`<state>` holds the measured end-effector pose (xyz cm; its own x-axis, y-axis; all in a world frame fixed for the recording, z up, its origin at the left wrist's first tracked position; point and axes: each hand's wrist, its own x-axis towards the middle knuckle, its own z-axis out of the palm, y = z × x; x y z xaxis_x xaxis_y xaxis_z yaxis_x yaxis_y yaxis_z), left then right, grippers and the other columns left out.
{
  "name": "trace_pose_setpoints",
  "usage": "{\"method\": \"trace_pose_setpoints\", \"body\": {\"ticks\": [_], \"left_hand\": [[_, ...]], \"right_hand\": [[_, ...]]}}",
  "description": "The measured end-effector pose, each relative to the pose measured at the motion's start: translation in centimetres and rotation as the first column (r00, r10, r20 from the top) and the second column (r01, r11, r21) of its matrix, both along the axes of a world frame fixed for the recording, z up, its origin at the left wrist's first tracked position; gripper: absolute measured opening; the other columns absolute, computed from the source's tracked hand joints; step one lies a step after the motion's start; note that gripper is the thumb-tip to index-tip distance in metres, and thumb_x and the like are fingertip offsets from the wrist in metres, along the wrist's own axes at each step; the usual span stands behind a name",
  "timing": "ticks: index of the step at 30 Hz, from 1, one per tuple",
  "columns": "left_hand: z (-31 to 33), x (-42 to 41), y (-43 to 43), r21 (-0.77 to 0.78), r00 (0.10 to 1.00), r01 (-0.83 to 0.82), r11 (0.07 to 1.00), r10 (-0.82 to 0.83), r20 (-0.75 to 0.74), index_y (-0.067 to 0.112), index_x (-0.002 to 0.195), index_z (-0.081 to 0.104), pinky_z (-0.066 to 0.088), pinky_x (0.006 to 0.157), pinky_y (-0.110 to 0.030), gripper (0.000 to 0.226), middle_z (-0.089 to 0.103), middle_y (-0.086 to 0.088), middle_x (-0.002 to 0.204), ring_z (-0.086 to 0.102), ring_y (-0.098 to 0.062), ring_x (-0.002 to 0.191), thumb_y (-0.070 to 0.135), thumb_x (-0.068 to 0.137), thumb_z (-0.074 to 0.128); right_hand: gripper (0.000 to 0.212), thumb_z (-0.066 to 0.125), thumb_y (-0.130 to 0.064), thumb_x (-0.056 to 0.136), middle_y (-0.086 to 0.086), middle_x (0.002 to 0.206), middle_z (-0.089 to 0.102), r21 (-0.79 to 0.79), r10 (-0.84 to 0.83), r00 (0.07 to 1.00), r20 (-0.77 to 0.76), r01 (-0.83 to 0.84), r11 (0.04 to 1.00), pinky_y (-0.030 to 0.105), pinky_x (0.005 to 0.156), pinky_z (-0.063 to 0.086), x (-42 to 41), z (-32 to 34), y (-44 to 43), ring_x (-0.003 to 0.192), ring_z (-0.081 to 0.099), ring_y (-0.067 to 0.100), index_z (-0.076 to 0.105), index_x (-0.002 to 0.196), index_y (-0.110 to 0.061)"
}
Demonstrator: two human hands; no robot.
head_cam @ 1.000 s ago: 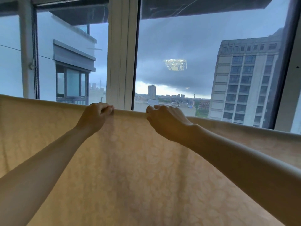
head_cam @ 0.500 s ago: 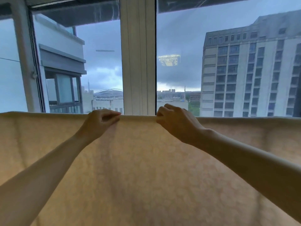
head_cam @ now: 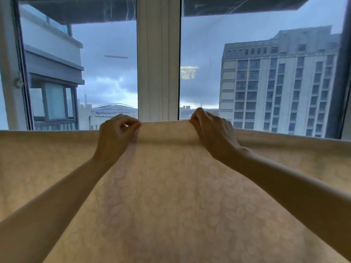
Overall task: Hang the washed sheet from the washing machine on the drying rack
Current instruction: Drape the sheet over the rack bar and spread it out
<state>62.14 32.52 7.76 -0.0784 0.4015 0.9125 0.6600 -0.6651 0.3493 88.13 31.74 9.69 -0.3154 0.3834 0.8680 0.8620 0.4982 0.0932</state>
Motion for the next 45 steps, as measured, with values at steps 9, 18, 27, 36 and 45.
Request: {"method": "trace_pose_setpoints", "body": {"ticks": [9,18,27,36,45], "left_hand": [[-2.3,-0.5,-1.0,-0.004,0.995,0.053,0.999,-0.053,-0.082,0.024,0.089,0.073,0.047,0.076,-0.008,0.012,0.068,0.013,0.089,0.064,-0.004,0.081,0.014,0.082,0.071],[-1.1,-2.0,0.8,-0.158,0.993,-0.022,0.987,0.004,-0.118,0.019,0.089,0.073,0.054,0.082,-0.031,0.007,0.066,0.012,0.091,0.06,-0.01,0.091,0.017,0.088,0.067],[-0.9,-6.1,0.8,-0.29,0.997,0.018,0.957,-0.038,-0.064,0.022,0.094,0.073,0.047,0.075,-0.004,0.025,0.068,0.01,0.099,0.062,0.003,0.092,0.039,0.078,0.066],[-0.9,-7.2,1.9,-0.259,1.0,-0.026,0.966,0.024,-0.011,0.017,0.085,0.073,0.046,0.069,-0.005,0.005,0.07,0.001,0.086,0.065,-0.007,0.081,0.015,0.084,0.069],[0.1,-6.6,3.7,-0.193,0.99,-0.141,0.971,0.136,-0.042,0.009,0.085,0.069,0.044,0.064,-0.017,0.01,0.066,0.002,0.079,0.059,-0.013,0.074,0.017,0.089,0.064]], "right_hand": [[0.016,0.049,-0.027,0.099,-0.007,0.062,0.059,0.08,0.084,0.989,0.118,-0.094,0.992,0.024,0.05,0.048,0.9,-2.4,-0.9,0.046,0.053,0.008,0.056,0.089,-0.016],[0.017,0.055,-0.031,0.096,-0.003,0.088,0.065,-0.066,0.171,0.966,0.193,-0.161,0.985,0.029,0.068,0.056,-2.0,-1.9,0.2,0.068,0.059,0.009,0.058,0.102,-0.015],[0.013,0.055,-0.027,0.096,-0.005,0.079,0.063,-0.066,0.172,0.98,0.098,-0.166,0.984,0.029,0.062,0.055,-2.5,-1.4,1.0,0.06,0.058,0.008,0.058,0.091,-0.015],[0.016,0.05,-0.028,0.099,-0.008,0.069,0.06,-0.137,0.134,0.991,0.02,-0.13,0.982,0.022,0.059,0.052,-2.5,-1.4,2.4,0.055,0.057,0.005,0.057,0.093,-0.015],[0.021,0.046,-0.031,0.1,-0.006,0.072,0.063,-0.231,0.247,0.965,0.086,-0.222,0.947,0.019,0.058,0.055,-5.9,-0.8,2.8,0.057,0.06,0.001,0.06,0.096,-0.016]]}}
